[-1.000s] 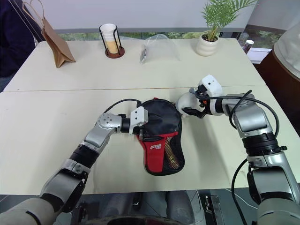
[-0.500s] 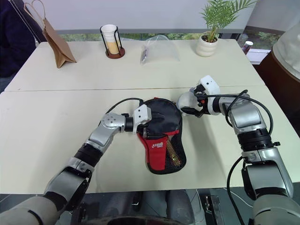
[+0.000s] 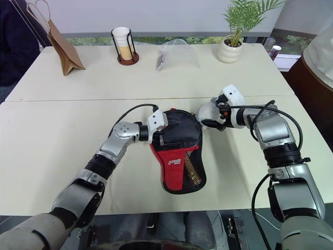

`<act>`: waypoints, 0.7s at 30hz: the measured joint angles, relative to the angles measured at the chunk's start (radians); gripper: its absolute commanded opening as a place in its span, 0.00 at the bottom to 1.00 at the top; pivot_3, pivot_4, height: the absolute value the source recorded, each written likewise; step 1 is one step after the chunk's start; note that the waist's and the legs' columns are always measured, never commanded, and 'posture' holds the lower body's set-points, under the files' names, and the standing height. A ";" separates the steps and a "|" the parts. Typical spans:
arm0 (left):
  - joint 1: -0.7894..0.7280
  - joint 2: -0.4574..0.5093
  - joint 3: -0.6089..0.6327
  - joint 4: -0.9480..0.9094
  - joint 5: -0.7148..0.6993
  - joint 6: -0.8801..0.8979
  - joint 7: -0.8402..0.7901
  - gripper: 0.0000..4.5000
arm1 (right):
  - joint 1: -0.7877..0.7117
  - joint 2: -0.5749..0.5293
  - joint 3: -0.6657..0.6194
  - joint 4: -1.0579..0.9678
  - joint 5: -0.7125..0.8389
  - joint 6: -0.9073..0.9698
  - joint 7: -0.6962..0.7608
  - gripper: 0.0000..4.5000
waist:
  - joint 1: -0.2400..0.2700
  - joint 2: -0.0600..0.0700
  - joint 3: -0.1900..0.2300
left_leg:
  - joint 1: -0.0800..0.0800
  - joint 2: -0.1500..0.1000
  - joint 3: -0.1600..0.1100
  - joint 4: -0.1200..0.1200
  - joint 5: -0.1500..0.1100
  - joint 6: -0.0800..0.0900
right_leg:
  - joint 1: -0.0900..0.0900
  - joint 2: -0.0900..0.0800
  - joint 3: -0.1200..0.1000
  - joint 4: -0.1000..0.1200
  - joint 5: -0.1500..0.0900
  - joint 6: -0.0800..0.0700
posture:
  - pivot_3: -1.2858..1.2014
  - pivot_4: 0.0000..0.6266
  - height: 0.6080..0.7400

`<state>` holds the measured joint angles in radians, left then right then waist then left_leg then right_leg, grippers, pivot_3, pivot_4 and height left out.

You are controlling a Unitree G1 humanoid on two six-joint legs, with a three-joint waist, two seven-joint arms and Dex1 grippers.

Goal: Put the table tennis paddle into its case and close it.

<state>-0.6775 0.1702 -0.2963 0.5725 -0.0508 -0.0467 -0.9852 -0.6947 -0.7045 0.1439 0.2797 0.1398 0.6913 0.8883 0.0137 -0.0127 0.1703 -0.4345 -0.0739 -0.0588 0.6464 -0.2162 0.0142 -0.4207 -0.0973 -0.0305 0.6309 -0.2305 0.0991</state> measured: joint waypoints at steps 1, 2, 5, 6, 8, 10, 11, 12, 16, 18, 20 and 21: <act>0.000 -0.001 0.000 0.002 0.000 0.000 0.000 1.00 | 0.000 0.000 0.000 0.002 0.000 -0.001 0.000 0.58 | 0.000 0.000 0.000 | 0.000 0.000 0.000 0.000 0.000 0.000 | 0.000 0.000 0.000 0.000 0.000 0.000 | 0.52 0.24 0.95; -0.002 -0.002 0.000 0.006 0.000 0.001 0.000 1.00 | 0.000 0.000 0.000 0.002 0.000 -0.001 0.000 0.46 | 0.000 0.000 0.000 | 0.000 0.000 0.000 0.000 0.000 0.000 | 0.000 0.000 0.000 0.000 0.000 0.000 | 0.52 0.24 0.95; -0.012 -0.007 0.000 0.019 0.000 0.018 -0.004 1.00 | -0.002 0.000 0.000 0.003 0.000 0.000 0.000 0.13 | 0.002 0.001 -0.001 | 0.001 0.000 0.000 0.001 0.000 0.000 | 0.001 0.000 0.000 0.000 0.000 0.000 | 0.52 0.24 0.95; -0.016 -0.008 0.000 0.025 0.000 0.021 -0.005 1.00 | -0.002 0.000 0.000 0.003 0.000 0.000 -0.001 0.04 | 0.002 0.001 -0.001 | 0.001 0.000 0.000 0.001 0.000 0.000 | 0.002 0.000 0.000 0.000 0.000 0.000 | 0.52 0.24 0.95; -0.021 -0.009 0.000 0.032 0.000 0.022 -0.007 1.00 | -0.002 -0.001 0.000 0.003 0.000 0.002 -0.001 0.00 | 0.002 0.001 -0.001 | 0.003 0.000 0.000 0.000 0.000 0.001 | 0.004 0.000 0.000 -0.001 0.000 0.000 | 0.52 0.24 0.95; -0.023 -0.010 0.000 0.035 0.000 0.028 -0.011 1.00 | -0.002 -0.004 0.000 0.000 0.000 0.009 0.000 0.00 | 0.002 0.001 -0.001 | 0.005 0.000 0.000 0.000 -0.001 0.001 | 0.006 0.000 0.000 -0.001 0.000 0.000 | 0.52 0.24 0.95; -0.025 -0.011 -0.001 0.035 0.000 0.036 -0.013 1.00 | -0.001 -0.011 0.000 -0.006 0.000 0.016 0.004 0.00 | 0.002 0.001 -0.001 | 0.006 0.000 0.000 0.000 -0.001 0.002 | 0.007 0.000 0.000 -0.001 0.000 0.000 | 0.52 0.24 0.95; -0.026 -0.012 -0.002 0.036 0.000 0.040 -0.014 1.00 | 0.000 -0.018 0.000 -0.013 0.000 0.021 0.004 0.00 | 0.002 0.001 -0.001 | 0.007 0.000 0.000 0.000 -0.002 0.002 | 0.008 0.000 0.000 -0.001 0.000 0.000 | 0.52 0.24 0.95; -0.031 -0.014 -0.005 0.034 0.000 0.061 -0.018 1.00 | 0.059 -0.088 -0.001 -0.127 0.002 0.059 0.023 0.00 | 0.004 0.001 -0.001 | 0.008 0.000 0.000 0.000 -0.003 0.004 | 0.010 -0.001 0.000 -0.002 0.000 0.000 | 0.52 0.24 0.95; -0.033 -0.017 -0.007 0.035 0.001 0.065 -0.017 1.00 | 0.108 -0.121 -0.004 -0.189 0.005 0.081 0.032 0.00 | 0.005 0.001 -0.001 | 0.008 -0.001 -0.001 0.000 -0.003 0.004 | 0.010 -0.001 0.000 -0.002 0.000 0.000 | 0.52 0.24 0.95; -0.034 -0.018 -0.009 0.036 0.001 0.070 -0.016 1.00 | 0.182 -0.168 -0.017 -0.282 0.023 0.112 0.042 0.00 | 0.010 0.001 -0.001 | 0.008 -0.001 0.000 0.001 -0.003 0.005 | 0.010 -0.002 0.000 -0.003 -0.001 0.001 | 0.52 0.24 0.95; -0.035 -0.018 -0.009 0.036 0.001 0.073 -0.016 1.00 | 0.199 -0.180 -0.026 -0.308 0.028 0.124 0.044 0.00 | 0.009 0.002 -0.001 | 0.008 -0.001 0.000 0.001 -0.004 0.005 | 0.010 -0.002 0.000 -0.003 -0.001 0.001 | 0.52 0.24 0.95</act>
<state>-0.7125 0.1526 -0.3048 0.6084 -0.0493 0.0263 -1.0012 -0.4960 -0.8842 0.1183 -0.0287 0.1679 0.8154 0.9318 0.0232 -0.0112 0.1692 -0.4263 -0.0744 -0.0591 0.6469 -0.2197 0.0187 -0.4104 -0.0997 -0.0309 0.6279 -0.2311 0.0998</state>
